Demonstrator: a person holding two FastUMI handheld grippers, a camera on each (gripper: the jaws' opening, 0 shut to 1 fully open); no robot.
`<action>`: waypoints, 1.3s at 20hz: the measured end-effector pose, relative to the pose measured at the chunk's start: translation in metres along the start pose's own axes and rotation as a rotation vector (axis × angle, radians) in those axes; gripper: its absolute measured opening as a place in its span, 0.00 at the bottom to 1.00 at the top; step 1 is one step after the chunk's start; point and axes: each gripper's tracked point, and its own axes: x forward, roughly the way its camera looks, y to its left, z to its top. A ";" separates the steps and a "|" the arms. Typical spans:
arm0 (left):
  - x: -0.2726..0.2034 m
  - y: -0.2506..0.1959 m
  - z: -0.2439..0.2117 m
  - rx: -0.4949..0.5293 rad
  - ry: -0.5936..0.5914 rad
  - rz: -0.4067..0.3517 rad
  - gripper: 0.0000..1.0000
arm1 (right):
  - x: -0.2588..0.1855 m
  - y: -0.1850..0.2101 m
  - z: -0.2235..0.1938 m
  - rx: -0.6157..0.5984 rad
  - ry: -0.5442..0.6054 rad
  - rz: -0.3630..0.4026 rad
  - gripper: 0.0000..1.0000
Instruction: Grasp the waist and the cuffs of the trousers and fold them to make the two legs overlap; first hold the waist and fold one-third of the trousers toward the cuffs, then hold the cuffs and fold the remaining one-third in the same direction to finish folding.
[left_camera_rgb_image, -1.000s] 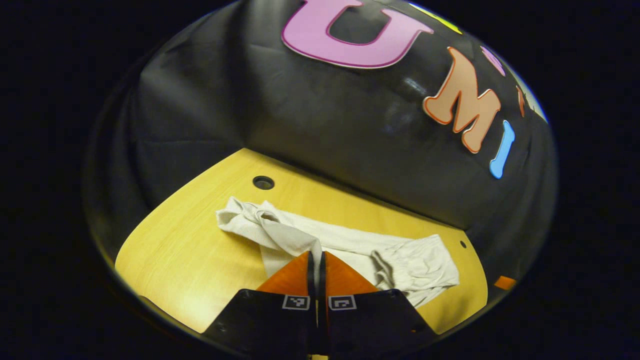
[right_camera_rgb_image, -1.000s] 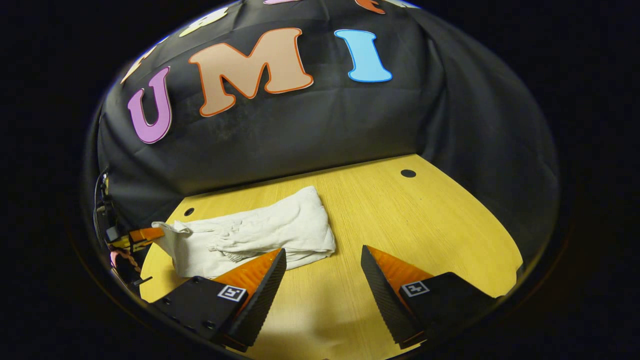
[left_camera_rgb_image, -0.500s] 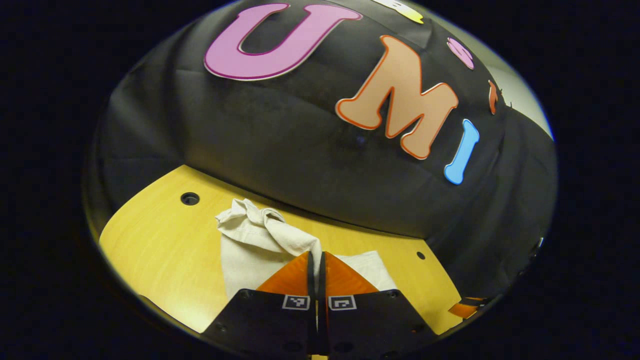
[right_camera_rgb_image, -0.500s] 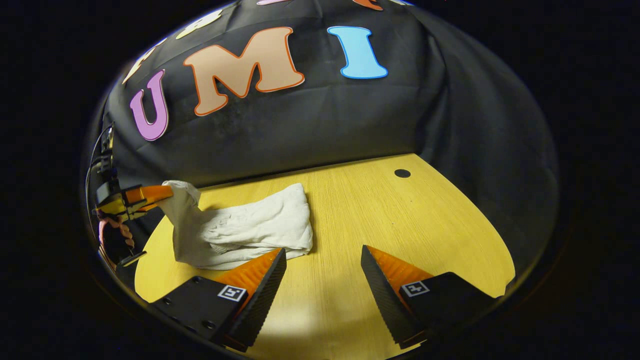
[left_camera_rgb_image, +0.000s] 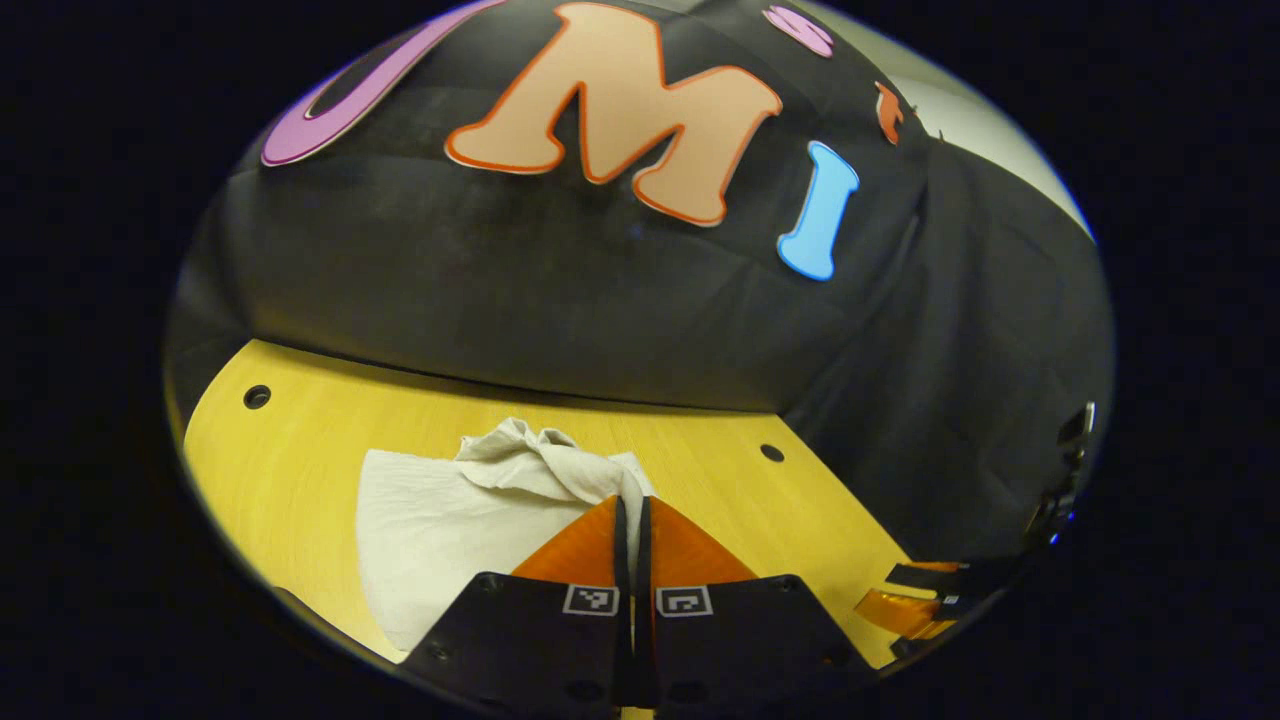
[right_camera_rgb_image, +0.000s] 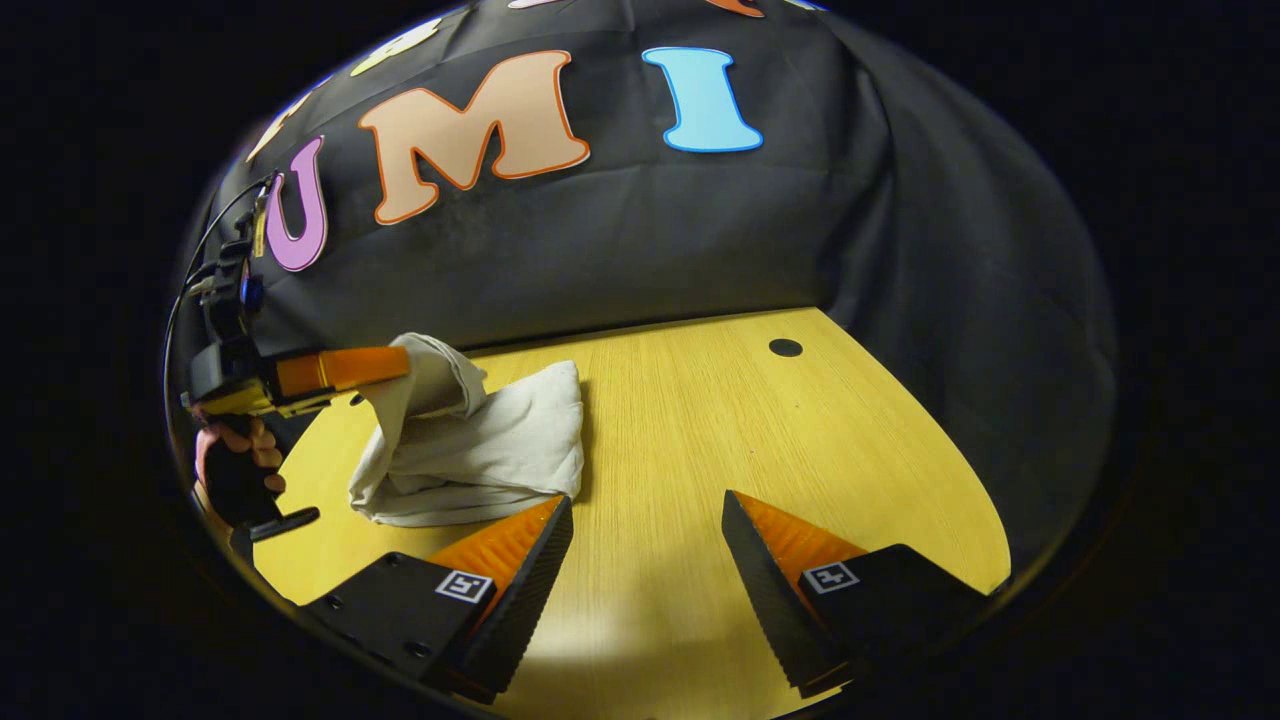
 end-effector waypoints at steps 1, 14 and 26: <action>0.002 -0.001 -0.009 0.043 0.022 0.003 0.00 | 0.000 -0.002 0.000 0.003 0.000 -0.001 0.97; -0.018 -0.028 -0.037 0.160 0.092 -0.040 0.96 | -0.010 0.018 -0.004 -0.013 -0.011 0.074 0.97; -0.121 0.027 -0.007 0.103 -0.041 0.155 0.95 | -0.066 0.076 0.042 -0.037 -0.205 0.219 0.97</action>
